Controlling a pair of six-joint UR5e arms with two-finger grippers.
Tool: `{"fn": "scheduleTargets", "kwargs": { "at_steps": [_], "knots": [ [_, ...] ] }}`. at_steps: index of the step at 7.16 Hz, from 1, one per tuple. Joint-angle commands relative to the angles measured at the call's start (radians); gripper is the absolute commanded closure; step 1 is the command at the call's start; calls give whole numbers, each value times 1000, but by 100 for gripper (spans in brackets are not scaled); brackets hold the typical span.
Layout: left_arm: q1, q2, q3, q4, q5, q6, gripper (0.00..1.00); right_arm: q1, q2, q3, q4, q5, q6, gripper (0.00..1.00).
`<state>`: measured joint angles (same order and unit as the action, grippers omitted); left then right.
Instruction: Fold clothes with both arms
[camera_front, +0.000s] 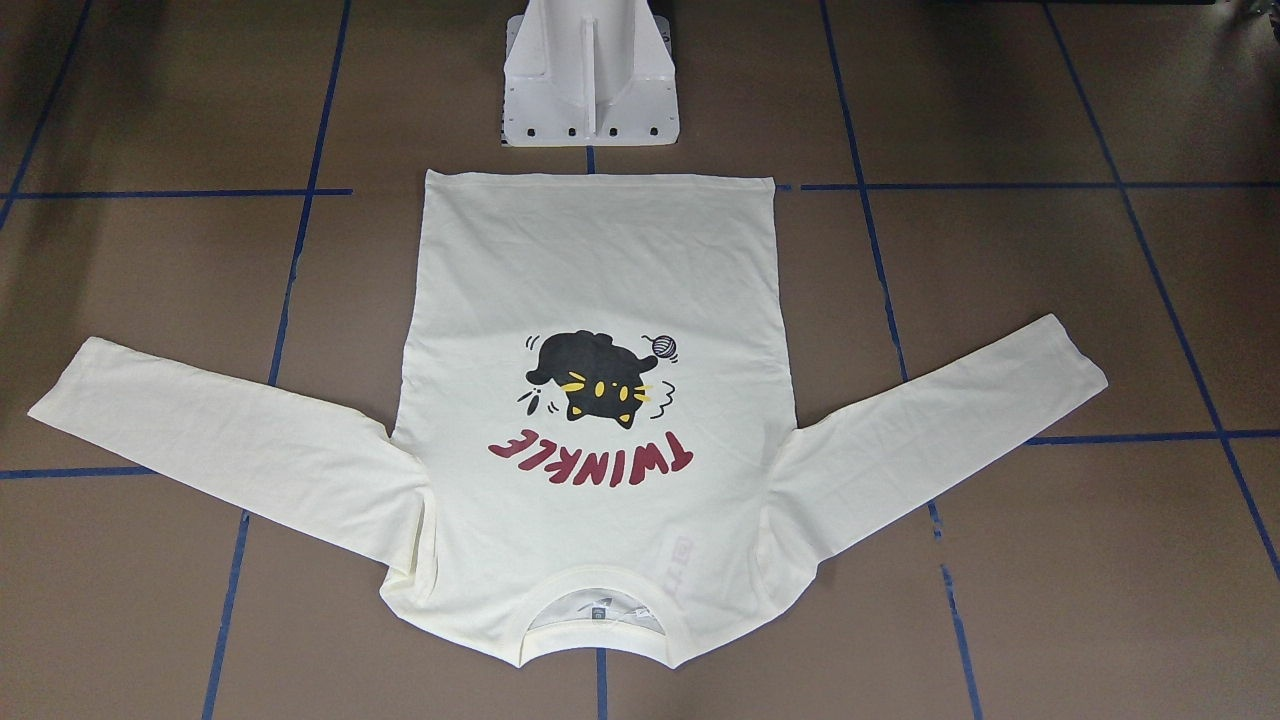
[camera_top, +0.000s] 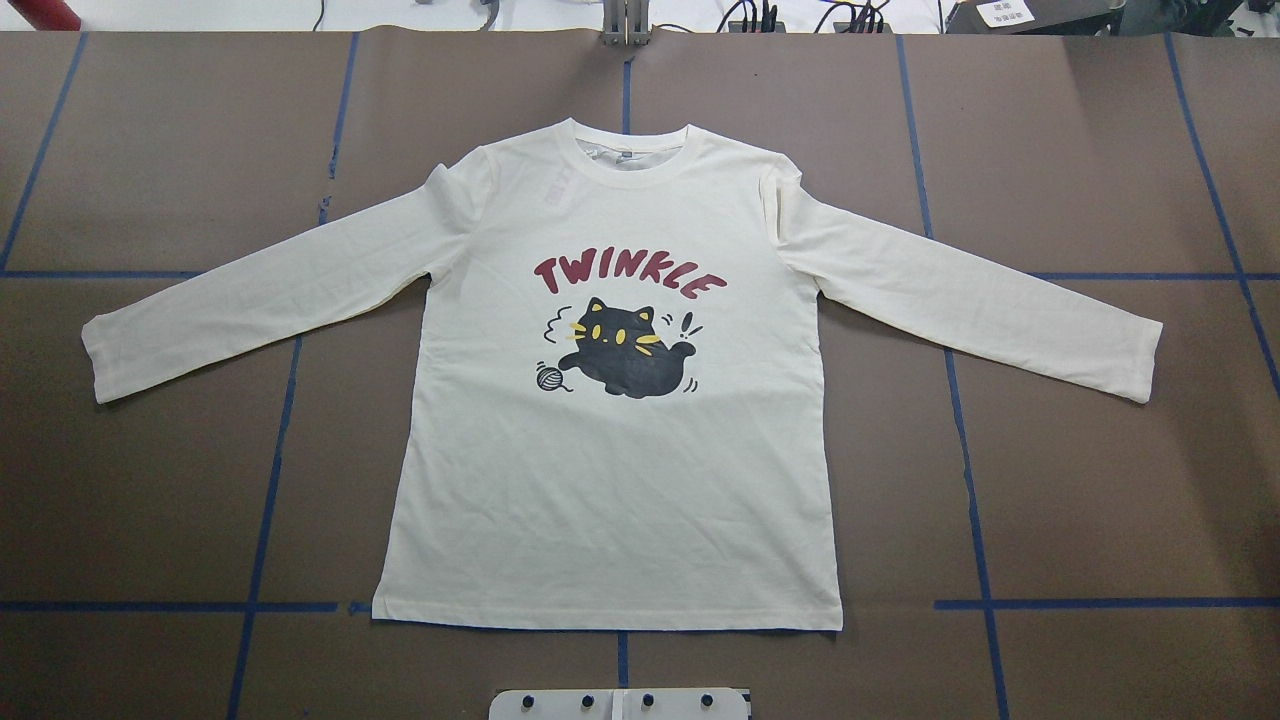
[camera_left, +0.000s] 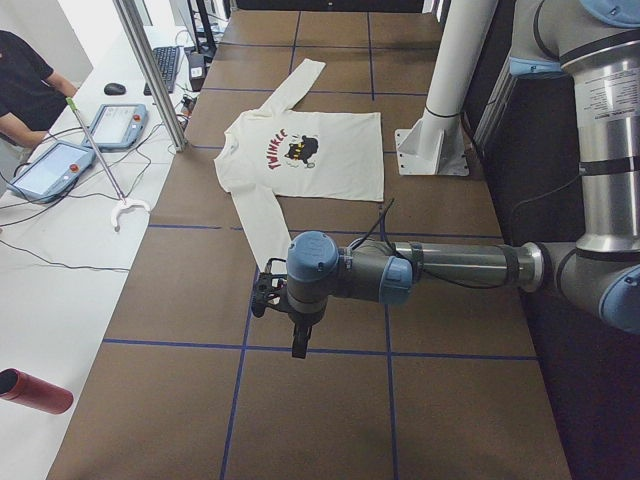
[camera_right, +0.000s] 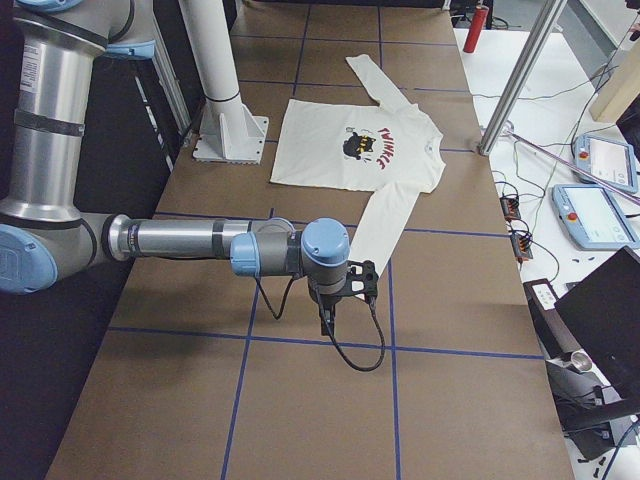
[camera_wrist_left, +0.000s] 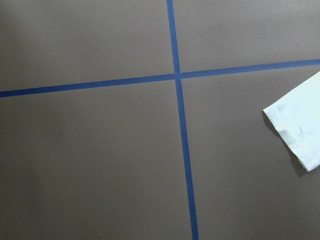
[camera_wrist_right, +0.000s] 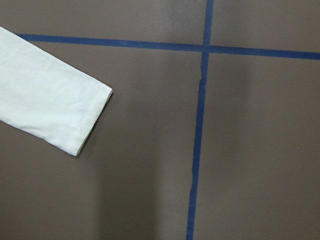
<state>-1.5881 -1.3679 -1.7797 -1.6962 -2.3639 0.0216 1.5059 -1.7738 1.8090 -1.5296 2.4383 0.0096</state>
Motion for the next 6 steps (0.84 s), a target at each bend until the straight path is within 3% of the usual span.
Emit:
{"fn": "scheduleTargets", "kwargs": {
  "at_steps": [1,2,3,4,5,6],
  "knots": [
    [2,3,6,-32,-82,-5,0,-125,109,-68,5,54,136,0],
    [3,1,6,-51,-112,-3,0,-185,170,-153,113,53,268,0],
    [3,3,6,-68,-113,-5,0,-235,189,-246,319,21,342,0],
    [3,3,6,-68,-138,-5,0,-301,220,-331,497,-61,504,0],
    [3,3,8,-66,-152,-9,0,-343,250,-368,578,-112,687,0],
    [3,3,8,-69,-150,-8,0,-377,252,-375,586,-134,746,3]
  ]
}}
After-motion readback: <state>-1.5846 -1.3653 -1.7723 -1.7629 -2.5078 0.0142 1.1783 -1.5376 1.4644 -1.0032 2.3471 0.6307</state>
